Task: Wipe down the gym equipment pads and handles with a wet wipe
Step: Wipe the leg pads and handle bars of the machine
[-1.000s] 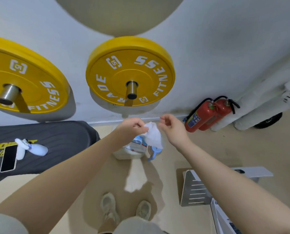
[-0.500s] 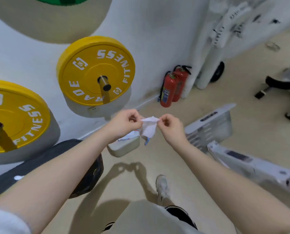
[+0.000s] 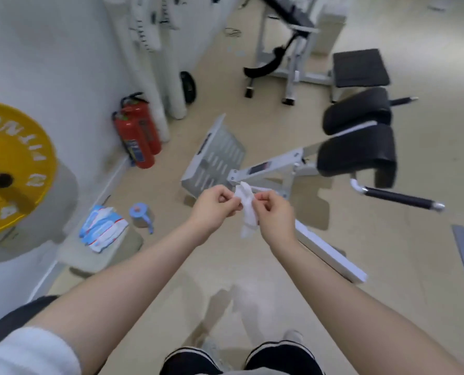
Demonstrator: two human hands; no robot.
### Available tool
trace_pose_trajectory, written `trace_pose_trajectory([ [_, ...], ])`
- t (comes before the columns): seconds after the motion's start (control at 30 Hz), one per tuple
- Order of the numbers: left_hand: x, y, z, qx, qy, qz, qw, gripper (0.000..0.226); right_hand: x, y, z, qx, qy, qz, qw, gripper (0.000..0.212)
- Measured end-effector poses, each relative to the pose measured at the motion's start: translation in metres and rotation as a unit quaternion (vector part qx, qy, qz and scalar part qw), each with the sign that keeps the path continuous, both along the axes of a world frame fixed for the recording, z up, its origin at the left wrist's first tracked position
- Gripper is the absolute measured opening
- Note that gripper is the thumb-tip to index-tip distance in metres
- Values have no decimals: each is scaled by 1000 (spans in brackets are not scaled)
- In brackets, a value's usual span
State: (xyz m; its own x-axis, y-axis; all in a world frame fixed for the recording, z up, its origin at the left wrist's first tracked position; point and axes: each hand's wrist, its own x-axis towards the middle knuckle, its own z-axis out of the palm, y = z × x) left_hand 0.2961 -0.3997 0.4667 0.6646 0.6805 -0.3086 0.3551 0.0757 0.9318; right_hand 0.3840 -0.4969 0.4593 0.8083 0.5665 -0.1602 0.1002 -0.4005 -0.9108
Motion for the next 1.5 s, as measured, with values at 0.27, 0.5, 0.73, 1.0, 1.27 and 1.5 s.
trace_pose_trajectory([
  [0.27,114,-133,9,-126,-26,-97,987,24,59,-170,5,-116,-140,137,974,64],
  [0.5,201,-274,11,-65,-3,-166,984,9,153,-329,-4,-12,-138,-23,990,35],
  [0.73,290,-358,34,-18,-33,-251,967,11,272,-429,9,95,186,-33,977,5],
  [1.0,435,-372,19,153,-3,-240,959,3,422,-426,9,90,216,-162,959,14],
  [1.27,603,-381,14,231,1,-212,950,9,578,-406,27,129,264,-50,955,9],
  [1.5,691,-359,5,169,4,-189,967,27,694,-367,-2,113,241,14,964,15],
])
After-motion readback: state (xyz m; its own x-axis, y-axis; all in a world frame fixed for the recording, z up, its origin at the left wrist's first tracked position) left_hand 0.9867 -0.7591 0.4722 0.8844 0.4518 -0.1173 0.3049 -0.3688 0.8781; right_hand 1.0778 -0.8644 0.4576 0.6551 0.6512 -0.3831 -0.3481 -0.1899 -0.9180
